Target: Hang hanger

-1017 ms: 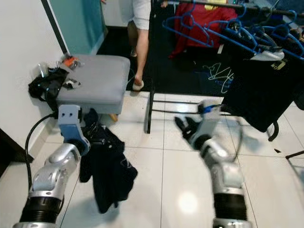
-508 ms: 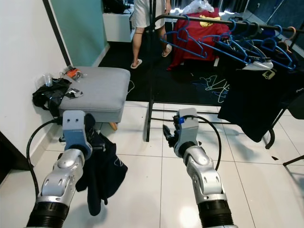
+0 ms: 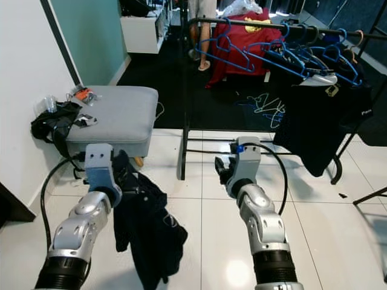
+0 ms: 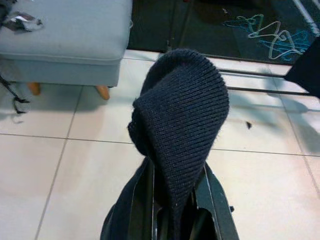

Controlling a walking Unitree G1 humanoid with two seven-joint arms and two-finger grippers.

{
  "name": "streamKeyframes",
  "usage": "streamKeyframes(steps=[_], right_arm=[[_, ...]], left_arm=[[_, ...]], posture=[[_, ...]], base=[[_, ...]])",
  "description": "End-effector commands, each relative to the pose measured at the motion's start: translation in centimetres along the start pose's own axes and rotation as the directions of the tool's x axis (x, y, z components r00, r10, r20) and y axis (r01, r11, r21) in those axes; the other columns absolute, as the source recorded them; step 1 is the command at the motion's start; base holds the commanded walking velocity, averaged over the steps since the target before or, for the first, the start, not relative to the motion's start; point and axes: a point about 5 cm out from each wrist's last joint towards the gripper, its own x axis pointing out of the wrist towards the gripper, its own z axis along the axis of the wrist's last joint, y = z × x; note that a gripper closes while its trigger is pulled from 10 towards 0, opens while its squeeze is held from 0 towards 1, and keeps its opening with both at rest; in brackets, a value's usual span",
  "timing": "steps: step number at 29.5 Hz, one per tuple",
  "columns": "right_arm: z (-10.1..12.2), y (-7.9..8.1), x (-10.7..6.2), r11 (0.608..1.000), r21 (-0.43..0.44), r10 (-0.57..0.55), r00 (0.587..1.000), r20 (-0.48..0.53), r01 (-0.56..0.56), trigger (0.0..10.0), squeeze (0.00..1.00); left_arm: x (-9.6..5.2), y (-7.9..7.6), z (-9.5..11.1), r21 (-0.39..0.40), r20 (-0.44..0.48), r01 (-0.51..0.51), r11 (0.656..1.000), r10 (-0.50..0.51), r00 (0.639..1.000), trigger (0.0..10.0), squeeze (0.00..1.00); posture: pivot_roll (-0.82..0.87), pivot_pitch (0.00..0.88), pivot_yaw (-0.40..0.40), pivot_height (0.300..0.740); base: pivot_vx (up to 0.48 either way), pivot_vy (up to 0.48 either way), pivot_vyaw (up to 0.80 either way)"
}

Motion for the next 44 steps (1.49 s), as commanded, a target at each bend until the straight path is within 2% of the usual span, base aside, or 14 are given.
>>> streamKeyframes(steps=[1,5,7,8,12,14,20,23,27,31,33,35,38,44], right_arm=[[0.5,-0.8,0.0,0.999,0.011,-0.042,0.999,0.023,0.042,10.0,0.0],[0.5,-1.1,0.0,0.998,-0.023,-0.053,0.998,0.02,0.053,10.0,0.0],[0.4,-1.1,0.0,0.996,-0.072,-0.054,0.998,0.019,0.055,10.0,0.0],[0.1,-1.0,-0.1,0.996,-0.081,-0.037,0.999,0.005,0.038,10.0,0.0],[-0.2,0.1,-0.1,0.999,-0.041,0.033,0.999,-0.02,-0.034,10.0,0.0],[-0.2,0.1,-0.1,0.999,-0.041,0.033,0.999,-0.02,-0.034,10.0,0.0],[0.3,0.7,0.4,0.996,-0.066,0.061,0.998,-0.011,-0.061,10.0,0.0],[0.4,0.9,0.8,0.994,-0.082,0.073,0.997,-0.012,-0.074,10.0,0.0],[0.6,2.0,1.2,0.986,-0.102,0.129,0.992,-0.013,-0.129,10.0,0.0],[0.8,2.4,1.5,0.987,-0.095,0.13,0.991,-0.011,-0.131,10.0,0.0],[1.4,2.7,2.3,0.984,-0.12,0.133,0.991,-0.009,-0.133,10.0,0.0],[1.4,2.8,2.4,0.983,-0.127,0.129,0.992,-0.011,-0.13,10.0,0.0],[1.4,3.1,2.5,0.978,-0.152,0.143,0.99,-0.011,-0.143,10.0,0.0],[0.7,3.3,2.7,0.982,-0.121,0.141,0.99,-0.029,-0.143,10.0,0.0]], left_arm=[[0.1,-0.5,0.7,0.0,0.038,0.022,1.0,-0.022,0.999,10.0,0.0],[0.5,-0.6,1.2,-0.001,0.049,0.015,1.0,-0.015,0.999,10.0,0.0],[0.7,-0.6,1.5,0.016,0.059,0.012,1.0,-0.013,0.998,10.0,0.0],[0.8,-0.8,1.9,0.009,0.073,0.021,1.0,-0.022,0.997,10.0,0.0],[0.5,-1.5,2.4,0.039,0.091,0.044,0.998,-0.047,0.995,10.0,0.0],[0.5,-1.5,2.4,0.039,0.091,0.044,0.998,-0.047,0.995,10.0,0.0],[0.2,-1.5,2.5,0.019,0.108,0.043,0.999,-0.045,0.993,10.0,0.0],[0.4,-1.1,2.5,0.039,0.101,0.015,0.999,-0.019,0.995,10.0,0.0],[0.6,-1.3,2.5,-0.003,0.098,0.02,1.0,-0.02,0.995,10.0,0.0],[0.8,-1.9,3.0,-0.051,0.109,0.043,0.998,-0.038,0.993,10.0,0.0],[1.6,-2.3,3.4,0.038,0.102,0.052,0.998,-0.055,0.993,10.0,0.0],[1.8,-2.2,3.5,0.084,0.108,0.038,0.996,-0.047,0.993,10.0,0.0],[1.9,-2.0,3.9,0.067,0.112,0.042,0.997,-0.049,0.993,10.0,0.0],[1.7,-1.6,3.4,0.046,0.101,0.036,0.998,-0.04,0.994,10.0,0.0]], posture=[[-0.06,0.038,0.008,0.74],[-0.06,0.044,0.001,0.74],[-0.06,0.044,0.001,0.74],[-0.05,0.056,-0.023,0.74],[-0.04,0.038,-0.031,0.74],[-0.04,0.038,-0.031,0.74],[-0.03,0.036,-0.041,0.74],[-0.02,0.011,-0.056,0.74],[-0.02,0.0,-0.063,0.74],[-0.02,0.0,-0.054,0.74],[-0.01,0.021,-0.053,0.74],[-0.01,0.025,-0.055,0.74],[-0.01,0.004,-0.057,0.74],[-0.01,0.023,-0.051,0.74]], base=[[0.0,0.0,0.0],[0.0,0.0,0.0],[0.0,0.0,0.0],[0.0,0.0,0.0],[0.0,0.0,0.0],[0.0,0.0,0.0],[0.0,0.0,0.0],[0.0,0.0,0.0],[0.0,0.0,0.0],[0.0,0.0,0.0],[0.0,0.0,0.0],[0.0,0.0,0.0],[0.0,0.0,0.0],[0.0,0.0,0.0]])
